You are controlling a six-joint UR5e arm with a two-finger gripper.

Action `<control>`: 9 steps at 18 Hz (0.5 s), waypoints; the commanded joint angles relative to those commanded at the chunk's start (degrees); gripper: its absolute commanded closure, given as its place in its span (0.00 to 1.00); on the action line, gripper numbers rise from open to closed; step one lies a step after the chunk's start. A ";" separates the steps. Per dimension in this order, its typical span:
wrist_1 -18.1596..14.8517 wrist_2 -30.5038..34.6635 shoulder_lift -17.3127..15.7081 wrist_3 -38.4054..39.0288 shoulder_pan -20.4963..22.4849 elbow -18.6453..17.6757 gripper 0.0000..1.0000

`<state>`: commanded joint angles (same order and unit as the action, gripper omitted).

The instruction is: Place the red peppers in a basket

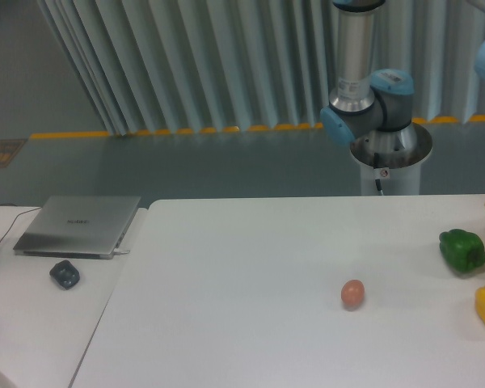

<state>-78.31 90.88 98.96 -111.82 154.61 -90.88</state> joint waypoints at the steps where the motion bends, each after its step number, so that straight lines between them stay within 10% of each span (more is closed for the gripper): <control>1: 0.09 0.00 0.09 1.76 -0.88 0.18 0.00; 9: 0.17 0.18 1.14 6.08 -4.49 1.58 0.00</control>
<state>-78.13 91.05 100.10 -105.74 150.12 -89.30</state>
